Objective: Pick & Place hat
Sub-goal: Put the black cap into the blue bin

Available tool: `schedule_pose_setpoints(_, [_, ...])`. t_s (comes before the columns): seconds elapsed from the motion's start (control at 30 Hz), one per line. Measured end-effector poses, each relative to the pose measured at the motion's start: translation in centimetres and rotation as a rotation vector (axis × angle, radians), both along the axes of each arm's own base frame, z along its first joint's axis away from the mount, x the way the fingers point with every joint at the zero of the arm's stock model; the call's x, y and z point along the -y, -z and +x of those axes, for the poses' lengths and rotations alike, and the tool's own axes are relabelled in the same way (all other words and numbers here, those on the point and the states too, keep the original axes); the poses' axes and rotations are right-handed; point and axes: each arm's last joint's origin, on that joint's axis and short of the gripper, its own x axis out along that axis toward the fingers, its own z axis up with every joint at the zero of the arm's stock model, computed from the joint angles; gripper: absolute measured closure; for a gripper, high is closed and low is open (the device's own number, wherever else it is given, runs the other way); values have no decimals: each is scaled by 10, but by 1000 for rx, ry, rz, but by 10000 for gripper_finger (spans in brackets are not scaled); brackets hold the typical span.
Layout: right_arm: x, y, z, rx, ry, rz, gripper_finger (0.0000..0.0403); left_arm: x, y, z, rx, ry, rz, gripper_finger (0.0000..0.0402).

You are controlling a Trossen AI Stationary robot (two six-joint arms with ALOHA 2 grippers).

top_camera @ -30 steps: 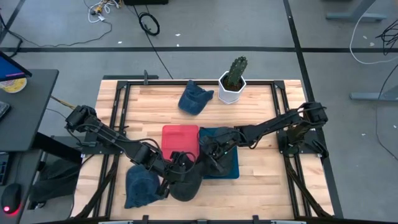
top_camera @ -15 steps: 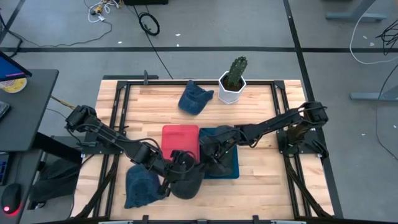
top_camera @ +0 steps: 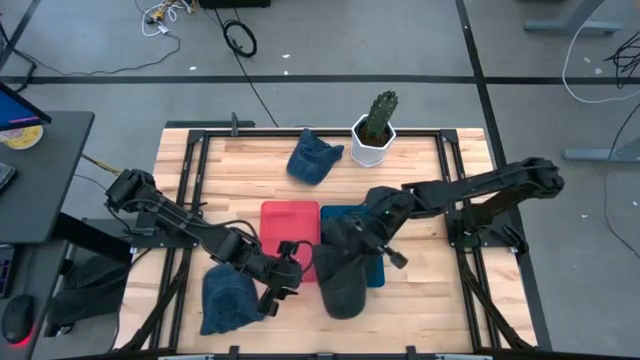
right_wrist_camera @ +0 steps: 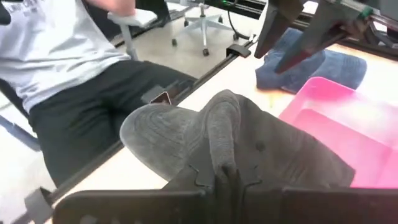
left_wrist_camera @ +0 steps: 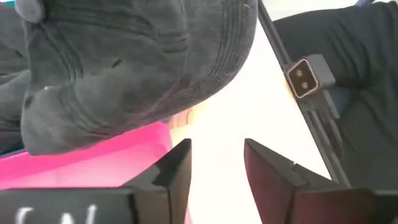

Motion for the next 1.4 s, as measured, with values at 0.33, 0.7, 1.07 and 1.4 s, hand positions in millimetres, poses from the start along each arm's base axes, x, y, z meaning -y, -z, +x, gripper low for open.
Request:
schedule_pose_setpoints(0.33, [24, 7, -20, -7, -36, -144, 397, 0, -11, -1, 38, 0, -20, 227])
schedule_pose_setpoints(0.7, [43, -20, -45, 68, 34, -149, 398, 3, -13, -3, 37, 12, -18, 231])
schedule_pose_setpoints(1.07, [46, 26, -58, -40, 36, -152, 398, 3, -13, -4, 37, 13, -19, 232])
schedule_pose_setpoints(1.4, [68, 76, -70, -133, 252, -220, 397, 3, -14, -3, 38, 14, -16, 232])
